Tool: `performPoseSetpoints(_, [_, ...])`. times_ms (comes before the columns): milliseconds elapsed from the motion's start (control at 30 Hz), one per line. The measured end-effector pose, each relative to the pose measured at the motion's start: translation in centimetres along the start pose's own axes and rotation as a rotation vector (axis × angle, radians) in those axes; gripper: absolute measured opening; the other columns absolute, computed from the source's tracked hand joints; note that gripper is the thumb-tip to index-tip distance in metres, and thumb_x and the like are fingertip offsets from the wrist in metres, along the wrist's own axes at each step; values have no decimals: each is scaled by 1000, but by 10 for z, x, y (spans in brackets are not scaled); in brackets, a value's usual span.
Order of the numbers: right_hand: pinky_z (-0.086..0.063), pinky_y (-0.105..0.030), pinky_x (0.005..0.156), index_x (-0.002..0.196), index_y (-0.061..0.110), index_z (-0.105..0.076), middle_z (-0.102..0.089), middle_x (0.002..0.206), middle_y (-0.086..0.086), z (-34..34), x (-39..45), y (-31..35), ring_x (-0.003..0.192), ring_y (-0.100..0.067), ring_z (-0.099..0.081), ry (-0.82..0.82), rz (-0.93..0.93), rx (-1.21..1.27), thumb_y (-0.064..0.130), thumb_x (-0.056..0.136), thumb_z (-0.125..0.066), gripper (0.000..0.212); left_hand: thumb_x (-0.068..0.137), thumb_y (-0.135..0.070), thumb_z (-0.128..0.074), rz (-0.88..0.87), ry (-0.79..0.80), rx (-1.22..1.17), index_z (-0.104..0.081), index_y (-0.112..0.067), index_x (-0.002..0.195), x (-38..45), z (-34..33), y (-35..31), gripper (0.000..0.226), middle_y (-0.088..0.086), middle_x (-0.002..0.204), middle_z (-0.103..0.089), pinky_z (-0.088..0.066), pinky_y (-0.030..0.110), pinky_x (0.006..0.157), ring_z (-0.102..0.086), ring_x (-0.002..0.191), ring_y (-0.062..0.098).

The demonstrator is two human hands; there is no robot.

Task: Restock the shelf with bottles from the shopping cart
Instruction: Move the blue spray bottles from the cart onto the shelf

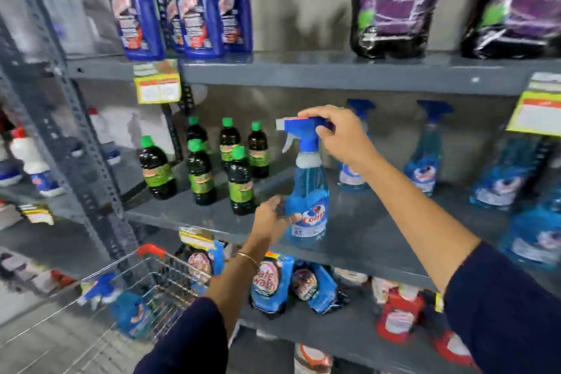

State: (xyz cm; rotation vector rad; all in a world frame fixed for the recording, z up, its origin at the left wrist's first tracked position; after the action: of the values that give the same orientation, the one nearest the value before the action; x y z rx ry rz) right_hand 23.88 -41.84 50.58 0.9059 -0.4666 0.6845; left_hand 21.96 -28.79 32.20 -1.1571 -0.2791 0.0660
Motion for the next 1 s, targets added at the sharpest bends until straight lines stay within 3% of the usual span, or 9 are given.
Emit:
performPoseSetpoints(67, [-42,-20,94,109,5,-66,-65,115,-13,25,-13,-26,107,-19,-55,-21,-73,-44,-22,72,-41,52,60,-21,-75,-12,58,-35,-64,-13,97,7,-36,-1,39,9,100,-70,-54,39,84,-66,85,9])
performPoseSetpoints(167, [-35,-7,84,111,5,-64,-65,116,-12,58,-36,-62,109,-22,-56,-41,-159,-158,-21,74,-42,50,67,2,-73,17,120,-82,-63,-4,97,13,-92,-1,33,8,98,-66,-53,27,75,-57,61,-20])
performPoseSetpoints(267, [-34,-2,80,114,6,-63,-65,117,-13,87,-50,-91,109,-26,-57,-88,-196,-224,-20,75,-45,50,71,10,-67,41,152,-126,-57,5,105,21,-141,-7,36,15,103,-63,-49,4,61,-62,79,2])
performPoseSetpoints(367, [-38,-24,95,119,9,-60,-63,121,-14,114,-55,-116,113,-28,-55,-120,-236,-288,-15,80,-45,48,72,7,-67,44,221,-192,-55,3,108,32,-188,-17,38,15,107,-64,-51,8,67,-59,91,19])
performPoseSetpoints(467, [-36,-31,102,125,18,-55,-59,128,-10,141,-59,-147,118,-29,-50,-127,-318,-370,-6,88,-45,45,73,3,-68,35,292,-212,-56,1,108,42,-227,-30,36,18,112,-65,-53,27,82,-60,92,19])
performPoseSetpoints(600, [-34,-17,85,128,22,-53,-56,131,-9,167,-60,-176,116,-28,-51,-107,-394,-407,-1,92,-43,44,74,3,-68,19,328,-255,-55,1,106,53,-265,-41,35,21,114,-64,-54,21,76,-60,94,20])
performPoseSetpoints(833, [-43,-35,95,131,26,-49,-54,132,-10,182,-65,-185,115,-30,-50,-207,-375,-488,4,93,-43,44,72,-3,-71,42,359,-281,-56,-2,107,60,-290,-43,38,19,114,-65,-51,46,93,-63,102,28])
performPoseSetpoints(933, [-41,-41,102,134,17,-46,-50,139,-11,174,-68,-170,123,-31,-47,-247,-258,-626,1,90,-46,46,71,-5,-73,34,382,-260,-54,-2,114,54,-284,-41,47,12,121,-61,-48,43,98,-58,110,25])
performPoseSetpoints(1000, [-30,-38,106,130,5,-50,-51,137,-16,162,-71,-154,125,-33,-47,-301,-108,-772,-6,82,-48,49,72,-2,-72,20,339,-252,-48,-1,123,54,-266,-35,56,0,123,-50,-41,24,98,-49,115,14])
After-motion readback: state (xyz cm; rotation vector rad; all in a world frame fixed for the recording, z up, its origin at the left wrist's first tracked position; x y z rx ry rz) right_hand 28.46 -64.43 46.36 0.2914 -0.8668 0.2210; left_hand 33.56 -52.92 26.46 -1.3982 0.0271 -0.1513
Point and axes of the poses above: each hand's wrist, its own x-axis towards the middle knuckle, its own z-axis out of the back of the hand, y = z × x, the point moved 8 cm from there along x, towards the middle knuckle
